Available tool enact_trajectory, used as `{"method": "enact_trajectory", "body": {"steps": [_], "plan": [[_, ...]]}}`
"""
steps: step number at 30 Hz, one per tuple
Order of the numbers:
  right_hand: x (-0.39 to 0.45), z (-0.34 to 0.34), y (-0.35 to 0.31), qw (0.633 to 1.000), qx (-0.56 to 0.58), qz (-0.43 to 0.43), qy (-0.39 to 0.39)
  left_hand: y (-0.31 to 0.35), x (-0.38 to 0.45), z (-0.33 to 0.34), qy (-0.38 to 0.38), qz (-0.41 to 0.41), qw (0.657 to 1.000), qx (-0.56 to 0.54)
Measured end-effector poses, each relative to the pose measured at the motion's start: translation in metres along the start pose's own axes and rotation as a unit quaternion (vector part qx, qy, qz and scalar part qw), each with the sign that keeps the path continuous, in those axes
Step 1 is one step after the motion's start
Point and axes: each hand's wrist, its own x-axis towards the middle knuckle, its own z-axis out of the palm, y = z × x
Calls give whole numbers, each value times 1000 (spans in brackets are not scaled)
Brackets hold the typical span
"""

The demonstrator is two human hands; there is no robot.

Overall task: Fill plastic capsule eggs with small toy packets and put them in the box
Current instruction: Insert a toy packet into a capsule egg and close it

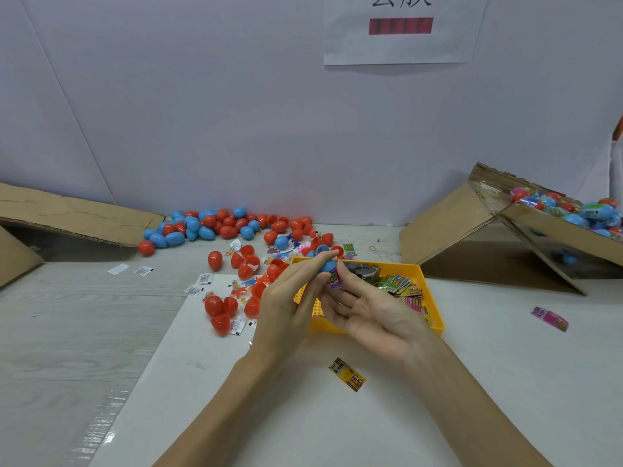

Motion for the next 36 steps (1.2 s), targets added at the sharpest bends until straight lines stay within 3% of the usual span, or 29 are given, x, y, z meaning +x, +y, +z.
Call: {"method": "enact_trajectory", "body": {"steps": [9, 17, 22, 25, 30, 36], "plan": [[-2, 1, 3, 999, -31, -31, 23, 5, 0, 2, 18, -19, 999, -24], [-2, -1, 5, 981, -153, -109, 42, 4, 1, 0, -14, -84, 996, -33], [-1, -6, 6, 910, -330, -224, 109, 8, 4, -1, 2, -119, 990, -75], [1, -10, 6, 889, -373, -250, 94, 7, 6, -3, 12, -162, 978, -128], [7, -11, 8, 931, -285, -215, 77, 4, 9, -8, 13, -147, 980, -132], [8, -16, 9, 910, -334, -234, 81, 5, 6, -3, -1, -128, 985, -119]]}}
